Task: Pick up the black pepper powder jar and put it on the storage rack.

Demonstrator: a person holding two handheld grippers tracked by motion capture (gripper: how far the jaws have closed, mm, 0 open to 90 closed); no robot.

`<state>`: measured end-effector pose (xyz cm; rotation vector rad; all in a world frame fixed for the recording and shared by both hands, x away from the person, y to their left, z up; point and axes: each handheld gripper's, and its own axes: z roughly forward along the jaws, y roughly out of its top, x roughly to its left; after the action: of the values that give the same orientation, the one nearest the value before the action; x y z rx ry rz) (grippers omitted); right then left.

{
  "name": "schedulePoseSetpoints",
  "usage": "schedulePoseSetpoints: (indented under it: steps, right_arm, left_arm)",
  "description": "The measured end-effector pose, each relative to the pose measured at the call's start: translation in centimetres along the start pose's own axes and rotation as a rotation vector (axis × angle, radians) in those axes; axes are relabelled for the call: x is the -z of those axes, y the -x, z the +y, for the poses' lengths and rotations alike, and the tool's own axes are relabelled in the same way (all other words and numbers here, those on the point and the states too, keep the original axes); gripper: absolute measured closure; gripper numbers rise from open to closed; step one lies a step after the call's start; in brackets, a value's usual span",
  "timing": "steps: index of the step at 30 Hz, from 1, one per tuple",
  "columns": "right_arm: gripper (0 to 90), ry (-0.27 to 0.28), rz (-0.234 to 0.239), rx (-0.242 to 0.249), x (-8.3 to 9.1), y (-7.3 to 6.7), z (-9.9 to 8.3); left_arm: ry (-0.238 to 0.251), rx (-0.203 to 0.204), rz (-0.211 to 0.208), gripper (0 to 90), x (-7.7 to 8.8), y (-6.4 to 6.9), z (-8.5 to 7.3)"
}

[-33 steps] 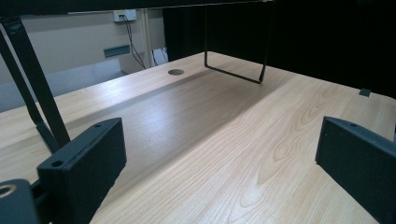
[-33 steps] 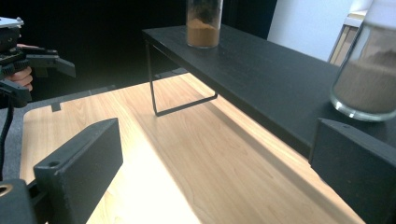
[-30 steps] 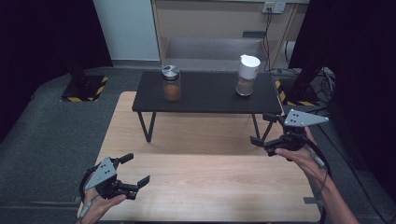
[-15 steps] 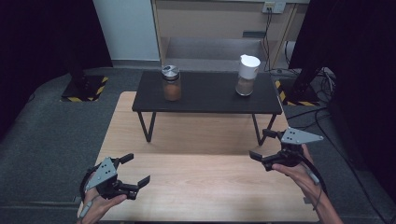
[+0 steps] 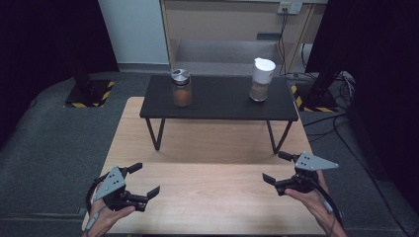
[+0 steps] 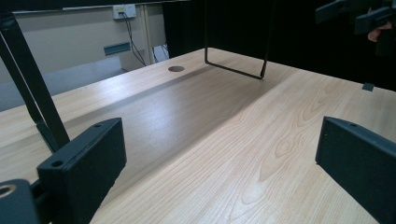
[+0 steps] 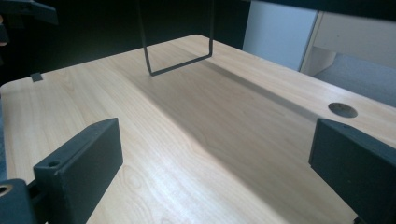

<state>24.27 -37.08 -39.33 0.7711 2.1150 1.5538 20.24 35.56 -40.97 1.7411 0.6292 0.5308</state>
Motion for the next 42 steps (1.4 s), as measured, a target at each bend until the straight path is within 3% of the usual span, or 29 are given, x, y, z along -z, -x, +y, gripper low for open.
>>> schedulePoseSetpoints:
  steps: [11, 19, 32, 36, 42]
  right_arm:
    - [3.1, -0.018, -0.004, -0.016, 0.1, -1.4, -1.9]
    - [2.6, -0.009, -0.043, -0.052, 0.4, -2.1, -3.2]
    - [2.9, 0.004, -0.037, -0.076, 0.6, -2.3, -4.0]
    - [3.1, 0.012, -0.057, -0.075, 0.8, -2.3, -4.1]
    - [3.4, 0.04, -0.116, -0.112, 1.6, -2.0, -4.7]
  left_arm:
    - [0.007, -0.002, 0.007, 0.6, 0.1, 0.1, 0.0]
    - [0.012, -0.01, 0.006, 0.6, 0.1, 0.2, 0.0]
    - [0.015, -0.036, 0.018, 0.6, 0.3, 0.5, 0.1]
    - [0.026, -0.035, 0.036, 0.7, 0.5, 0.5, 0.0]
    - [0.044, -0.041, 0.099, 1.3, 1.0, 0.7, -0.3]
